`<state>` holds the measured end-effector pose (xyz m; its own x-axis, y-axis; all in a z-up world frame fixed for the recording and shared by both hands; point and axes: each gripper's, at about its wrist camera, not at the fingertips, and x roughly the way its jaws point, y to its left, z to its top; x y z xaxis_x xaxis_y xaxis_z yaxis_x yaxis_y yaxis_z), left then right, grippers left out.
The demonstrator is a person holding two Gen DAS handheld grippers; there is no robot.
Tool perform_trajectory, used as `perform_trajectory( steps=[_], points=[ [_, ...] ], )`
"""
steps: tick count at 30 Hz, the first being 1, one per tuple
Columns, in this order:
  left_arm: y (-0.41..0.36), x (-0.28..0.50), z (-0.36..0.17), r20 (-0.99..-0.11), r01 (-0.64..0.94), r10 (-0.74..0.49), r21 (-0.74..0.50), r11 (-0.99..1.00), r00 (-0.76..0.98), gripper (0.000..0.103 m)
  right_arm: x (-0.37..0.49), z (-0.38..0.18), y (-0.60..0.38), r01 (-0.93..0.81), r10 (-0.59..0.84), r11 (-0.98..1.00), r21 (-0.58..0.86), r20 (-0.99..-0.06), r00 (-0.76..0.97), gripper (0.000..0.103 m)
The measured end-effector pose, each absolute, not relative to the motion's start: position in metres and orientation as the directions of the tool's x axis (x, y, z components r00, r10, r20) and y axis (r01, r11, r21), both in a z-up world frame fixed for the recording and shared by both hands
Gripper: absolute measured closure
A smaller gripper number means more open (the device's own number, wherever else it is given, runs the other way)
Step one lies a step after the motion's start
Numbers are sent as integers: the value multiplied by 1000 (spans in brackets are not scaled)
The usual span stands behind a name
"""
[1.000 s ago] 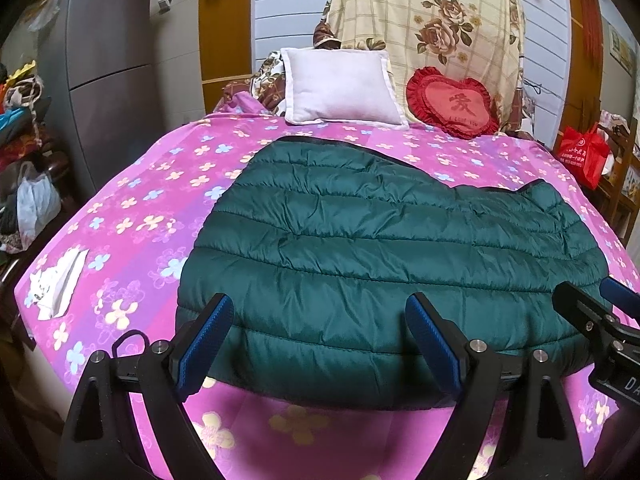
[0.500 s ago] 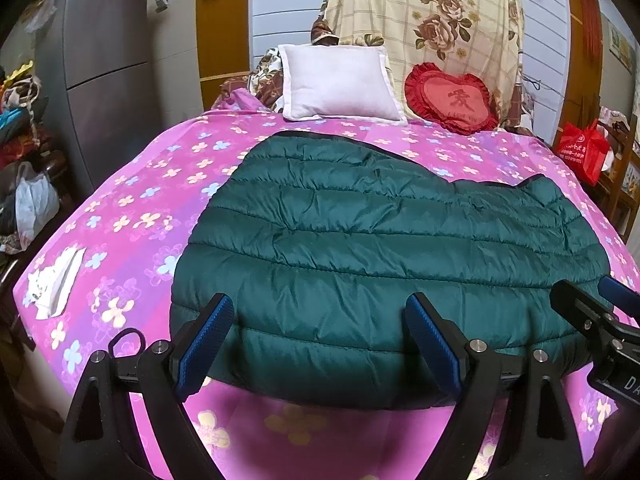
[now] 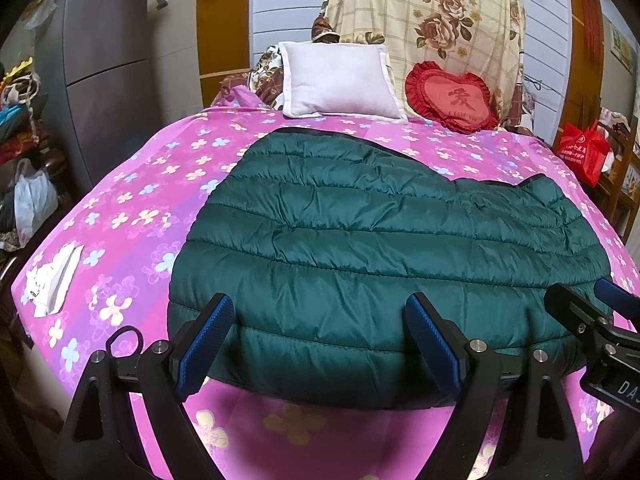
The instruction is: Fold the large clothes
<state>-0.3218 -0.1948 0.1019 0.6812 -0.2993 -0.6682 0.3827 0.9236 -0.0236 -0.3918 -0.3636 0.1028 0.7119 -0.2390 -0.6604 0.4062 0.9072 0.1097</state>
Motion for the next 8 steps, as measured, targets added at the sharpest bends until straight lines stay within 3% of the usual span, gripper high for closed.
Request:
perform_trajectory(
  steps=[8],
  points=[
    [-194,-321,100,-656,402,-312,-15,916,687,31,-390,101,-364,409,-237,906,112,-664,709,3]
  ],
)
